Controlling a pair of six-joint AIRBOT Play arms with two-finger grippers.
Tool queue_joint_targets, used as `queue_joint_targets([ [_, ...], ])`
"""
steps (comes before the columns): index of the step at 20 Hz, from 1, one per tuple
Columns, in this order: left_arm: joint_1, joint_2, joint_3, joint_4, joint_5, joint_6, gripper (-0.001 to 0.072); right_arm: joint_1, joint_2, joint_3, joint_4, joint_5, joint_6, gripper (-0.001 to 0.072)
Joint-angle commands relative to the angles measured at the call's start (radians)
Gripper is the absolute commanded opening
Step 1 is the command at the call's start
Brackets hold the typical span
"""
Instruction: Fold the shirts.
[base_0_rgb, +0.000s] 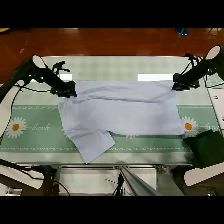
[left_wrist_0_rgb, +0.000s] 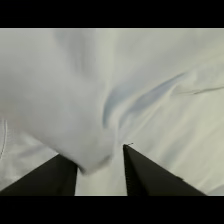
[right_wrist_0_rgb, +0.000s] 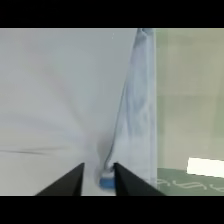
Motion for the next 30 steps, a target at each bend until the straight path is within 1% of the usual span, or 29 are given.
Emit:
queue_joint_targets([
  [1,0.052,0.057,0.01,0.003,-0.138,0.06,0.0465,-0.024,0.058,-0.002,0.009,0.137,-0.068,0.0406],
  [2,0.081,0.09,0.01,0.017,-0.181,0.078,0.0465,-0.037,0.087,-0.002,-0.017,0.196,-0.072,0.0406],
  [3,0.113,0.12,0.009,0.03,-0.238,0.093,0.0465,-0.049,0.119,-0.003,-0.092,0.267,-0.078,0.0405],
  [4,0.143,0.146,-0.003,0.035,-0.291,0.105,0.0465,-0.063,0.154,-0.005,-0.177,0.307,-0.077,0.0404],
  [5,0.174,0.177,-0.035,0.032,-0.317,0.104,0.0465,-0.08,0.192,-0.017,-0.216,0.31,-0.076,0.0404],
  [6,0.204,0.22,-0.092,0.021,-0.319,0.105,0.0465,-0.104,0.235,-0.042,-0.218,0.299,-0.078,0.0404],
  [7,0.231,0.274,-0.171,0.005,-0.302,0.106,0.0465,-0.128,0.275,-0.076,-0.196,0.281,-0.079,0.0405],
  [8,0.253,0.328,-0.26,-0.008,-0.273,0.116,0.0465,-0.156,0.314,-0.121,-0.153,0.255,-0.085,0.0427],
  [11,0.313,0.504,-0.572,-0.036,-0.178,0.158,0.0465,-0.256,0.409,-0.28,0.066,0.159,-0.144,0.0498],
  [12,0.324,0.544,-0.66,-0.056,-0.16,0.182,0.0501,-0.282,0.424,-0.319,0.133,0.133,-0.169,0.0498],
  [13,0.331,0.574,-0.743,-0.08,-0.142,0.204,0.0581,-0.3,0.433,-0.35,0.179,0.11,-0.183,0.0498],
  [14,0.332,0.589,-0.808,-0.095,-0.117,0.222,0.0599,-0.311,0.435,-0.369,0.198,0.096,-0.188,0.0497],
  [15,0.332,0.591,-0.864,-0.107,-0.08,0.238,0.0599,-0.315,0.435,-0.379,0.203,0.085,-0.19,0.0497],
  [17,0.332,0.589,-0.944,-0.148,0.01,0.244,0.0599,-0.315,0.435,-0.383,0.206,0.059,-0.199,0.0497],
  [19,0.329,0.589,-0.996,-0.238,0.098,0.254,0.0598,-0.314,0.435,-0.383,0.225,0.033,-0.204,0.0497],
  [20,0.326,0.589,-1.011,-0.288,0.128,0.275,0.0597,-0.314,0.435,-0.383,0.228,0.026,-0.207,0.0497],
  [23,0.284,0.589,-1.019,-0.336,0.19,0.28,0.0588,-0.314,0.435,-0.383,0.227,0.001,-0.207,0.0496],
  [24,0.259,0.586,-1.019,-0.346,0.207,0.28,0.0577,-0.314,0.435,-0.383,0.227,-0.01,-0.207,0.0496],
  [26,0.201,0.555,-1.019,-0.389,0.232,0.281,0.0576,-0.314,0.435,-0.383,0.227,-0.015,-0.209,0.0496],
  [27,0.171,0.531,-1.019,-0.396,0.238,0.28,0.0517,-0.314,0.435,-0.383,0.225,-0.014,-0.209,0.0496],
  [28,0.142,0.504,-1.019,-0.395,0.239,0.282,0.0252,-0.314,0.435,-0.383,0.224,-0.013,-0.209,0.0496],
  [29,0.125,0.482,-1.019,-0.395,0.238,0.282,0.0099,-0.315,0.435,-0.383,0.223,-0.012,-0.209,0.0496],
  [30,0.117,0.468,-1.019,-0.395,0.238,0.282,0.0021,-0.315,0.435,-0.383,0.219,-0.006,-0.209,0.0496],
])
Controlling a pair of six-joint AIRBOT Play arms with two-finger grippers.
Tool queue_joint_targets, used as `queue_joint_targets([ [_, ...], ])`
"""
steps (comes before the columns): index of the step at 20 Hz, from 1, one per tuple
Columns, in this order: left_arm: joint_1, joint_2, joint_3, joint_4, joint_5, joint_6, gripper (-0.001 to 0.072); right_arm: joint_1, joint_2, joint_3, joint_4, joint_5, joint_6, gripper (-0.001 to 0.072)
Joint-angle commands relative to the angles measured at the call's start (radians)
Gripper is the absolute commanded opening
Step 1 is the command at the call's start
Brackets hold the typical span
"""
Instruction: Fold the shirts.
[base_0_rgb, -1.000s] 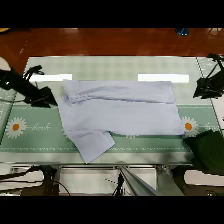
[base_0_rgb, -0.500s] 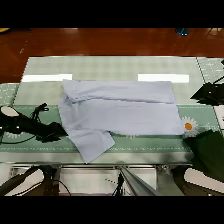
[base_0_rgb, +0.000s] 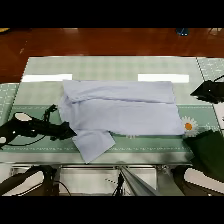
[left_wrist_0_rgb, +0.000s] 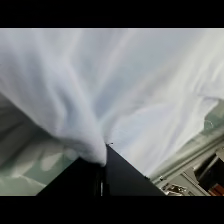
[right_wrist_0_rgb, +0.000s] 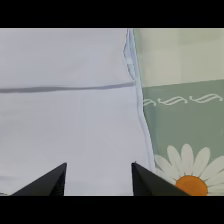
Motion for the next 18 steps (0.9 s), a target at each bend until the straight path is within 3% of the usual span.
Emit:
queue_joint_targets([
  [1,-0.048,-0.05,-0.004,-0.02,0.027,0.0,0.0021,0.0,0.001,0.0,-0.038,0.011,-0.001,0.0496],
  [3,-0.04,-0.047,-0.003,-0.02,0.021,0.001,0.0021,-0.039,0.001,-0.026,-0.114,0.035,0.01,0.0496],
  [6,-0.037,-0.046,-0.003,-0.021,0.012,0.017,0.0021,-0.157,0.001,-0.169,-0.057,0.063,0.009,0.05],
  [7,-0.037,-0.046,-0.003,-0.02,0.011,0.024,0.0021,-0.178,0.001,-0.229,-0.063,0.062,0.0,0.0537],
  [18,-0.037,-0.046,-0.003,-0.021,0.01,0.03,0.0021,-0.111,0.0,-0.506,-0.119,-0.209,-0.038,0.0546],
])
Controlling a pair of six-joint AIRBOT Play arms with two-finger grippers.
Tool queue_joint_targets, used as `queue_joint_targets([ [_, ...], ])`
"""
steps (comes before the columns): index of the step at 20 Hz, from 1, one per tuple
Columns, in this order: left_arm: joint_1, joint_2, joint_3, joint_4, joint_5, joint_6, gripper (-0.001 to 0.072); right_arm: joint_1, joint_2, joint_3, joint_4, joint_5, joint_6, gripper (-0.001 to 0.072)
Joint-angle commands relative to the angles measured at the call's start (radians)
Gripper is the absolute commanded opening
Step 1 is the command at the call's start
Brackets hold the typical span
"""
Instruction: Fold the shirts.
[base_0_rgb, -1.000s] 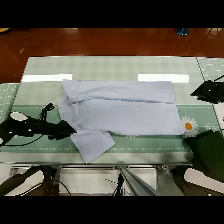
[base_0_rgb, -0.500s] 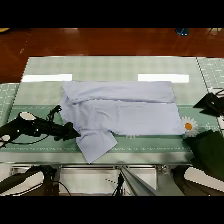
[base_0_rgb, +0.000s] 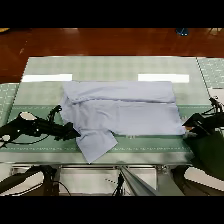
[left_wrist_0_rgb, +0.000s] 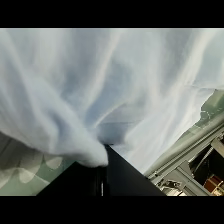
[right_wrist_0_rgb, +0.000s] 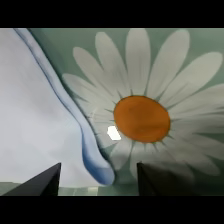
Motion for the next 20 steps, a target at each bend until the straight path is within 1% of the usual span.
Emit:
queue_joint_targets([
  [1,0.0,-0.001,0.0,0.002,0.004,0.002,0.0021,0.069,-0.001,-0.069,-0.012,-0.109,0.003,0.0545],
  [2,0.0,-0.001,0.0,0.002,0.004,0.001,0.0021,0.101,-0.001,-0.079,-0.011,-0.129,0.018,0.0529],
  [3,0.0,-0.001,0.0,0.002,0.005,0.002,0.0021,0.13,-0.002,-0.081,-0.014,-0.135,0.032,0.0486],
  [4,0.0,-0.001,0.0,0.002,0.006,0.002,0.0021,0.156,-0.003,-0.081,-0.012,-0.134,0.04,0.0397],
  [5,0.0,-0.001,0.002,0.002,0.006,0.002,0.0021,0.177,-0.003,-0.08,-0.011,-0.134,0.04,0.028],
  [6,0.003,-0.001,0.007,0.002,0.005,0.002,0.0021,0.19,-0.002,-0.077,-0.011,-0.124,0.04,0.0136],
  [7,0.003,0.0,0.022,0.002,0.002,0.005,0.0021,0.19,-0.002,-0.064,-0.008,-0.101,0.039,0.0043],
  [10,0.003,0.007,0.138,0.002,-0.056,0.005,0.002,0.19,0.052,0.042,0.037,-0.008,-0.021,0.0033],
  [11,0.003,0.021,0.203,0.002,-0.08,0.005,0.002,0.19,0.082,0.084,0.089,-0.016,-0.021,0.0033],
  [13,0.003,0.048,0.348,0.002,-0.103,0.003,0.0021,0.19,0.137,0.161,0.256,-0.092,-0.023,0.0033],
  [15,0.003,0.053,0.491,0.002,-0.086,0.0,0.002,0.19,0.148,0.221,0.349,-0.169,-0.023,0.0033],
  [17,0.002,0.046,0.589,-0.003,-0.01,-0.035,0.0021,0.2,0.134,0.251,0.379,-0.235,-0.023,0.0032],
  [19,0.002,0.016,0.648,-0.039,0.06,-0.036,0.0021,0.239,0.107,0.251,0.383,-0.327,-0.024,0.0032],
  [20,0.002,-0.009,0.674,-0.062,0.073,-0.036,0.0021,0.266,0.089,0.251,0.383,-0.38,-0.025,0.0032],
])
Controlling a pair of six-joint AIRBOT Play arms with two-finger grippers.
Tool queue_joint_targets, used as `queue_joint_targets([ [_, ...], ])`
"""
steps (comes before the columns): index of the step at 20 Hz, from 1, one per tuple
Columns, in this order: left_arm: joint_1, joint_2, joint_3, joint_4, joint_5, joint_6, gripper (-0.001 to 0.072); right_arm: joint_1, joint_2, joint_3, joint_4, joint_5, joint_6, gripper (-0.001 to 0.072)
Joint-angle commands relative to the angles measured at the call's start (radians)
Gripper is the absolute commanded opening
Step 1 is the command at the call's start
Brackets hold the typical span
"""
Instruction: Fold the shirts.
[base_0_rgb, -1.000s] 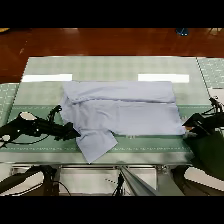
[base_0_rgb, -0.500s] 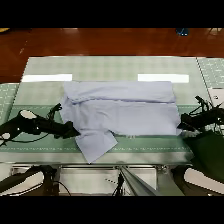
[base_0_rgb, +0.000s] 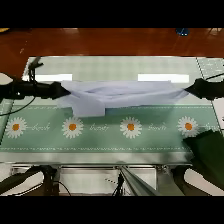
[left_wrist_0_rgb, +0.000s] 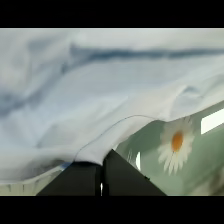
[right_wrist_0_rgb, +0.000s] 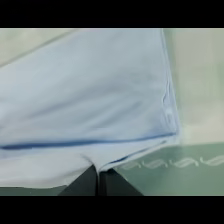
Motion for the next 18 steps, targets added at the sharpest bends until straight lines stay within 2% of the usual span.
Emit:
queue_joint_targets([
  [1,0.0,-0.071,0.137,-0.07,0.08,-0.015,0.002,0.076,-0.044,0.025,0.056,-0.203,-0.004,0.0032],
  [5,0.0,-0.264,0.282,-0.097,0.049,-0.029,0.0021,0.186,-0.143,0.026,0.081,-0.488,-0.007,0.0032],
  [8,0.002,-0.411,0.429,-0.097,0.01,-0.061,0.0021,0.224,-0.212,0.036,0.103,-0.633,-0.007,0.0031],
  [11,0.008,-0.526,0.547,-0.096,0.003,-0.1,0.0021,0.228,-0.293,0.099,0.103,-0.63,-0.007,0.0032],
  [14,0.02,-0.607,0.567,-0.095,-0.014,-0.136,0.002,0.228,-0.334,0.116,0.089,-0.623,-0.007,0.0032],
  [18,0.035,-0.673,0.567,-0.095,-0.12,-0.136,0.0029,0.227,-0.338,0.116,-0.118,-0.533,-0.002,0.0033],
])
